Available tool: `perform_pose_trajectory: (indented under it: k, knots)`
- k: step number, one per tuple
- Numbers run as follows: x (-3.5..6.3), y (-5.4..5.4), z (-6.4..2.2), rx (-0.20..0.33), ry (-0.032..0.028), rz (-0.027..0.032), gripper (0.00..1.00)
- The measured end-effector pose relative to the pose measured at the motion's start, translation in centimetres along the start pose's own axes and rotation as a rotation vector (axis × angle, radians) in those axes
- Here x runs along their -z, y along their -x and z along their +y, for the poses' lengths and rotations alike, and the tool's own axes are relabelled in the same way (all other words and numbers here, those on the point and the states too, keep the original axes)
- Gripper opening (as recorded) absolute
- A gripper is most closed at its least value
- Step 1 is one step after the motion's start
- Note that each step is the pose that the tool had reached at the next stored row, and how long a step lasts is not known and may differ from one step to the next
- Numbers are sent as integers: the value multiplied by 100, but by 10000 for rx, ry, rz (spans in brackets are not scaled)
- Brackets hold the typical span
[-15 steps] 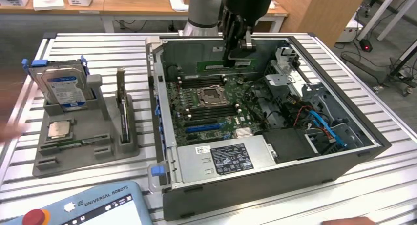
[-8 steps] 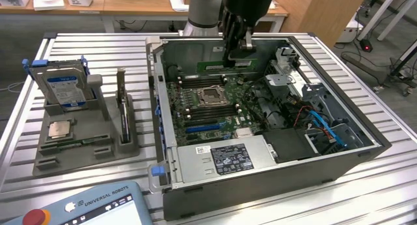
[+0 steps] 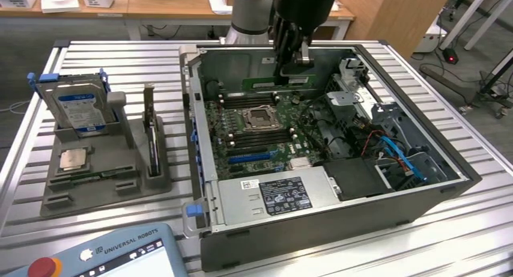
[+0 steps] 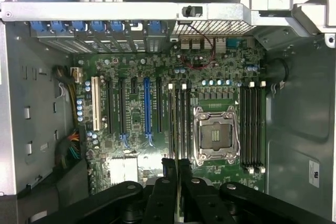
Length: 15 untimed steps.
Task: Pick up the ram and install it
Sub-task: 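Insert the ram into the slot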
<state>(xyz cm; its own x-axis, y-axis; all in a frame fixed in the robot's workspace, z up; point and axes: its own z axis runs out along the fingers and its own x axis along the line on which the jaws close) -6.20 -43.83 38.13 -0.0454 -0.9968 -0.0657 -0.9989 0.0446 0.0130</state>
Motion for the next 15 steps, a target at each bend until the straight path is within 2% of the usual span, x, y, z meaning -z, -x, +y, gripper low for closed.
perform_pose_trajectory:
  k: [15]
  knots:
    - [-86,75,-22,-1,0,7,13]
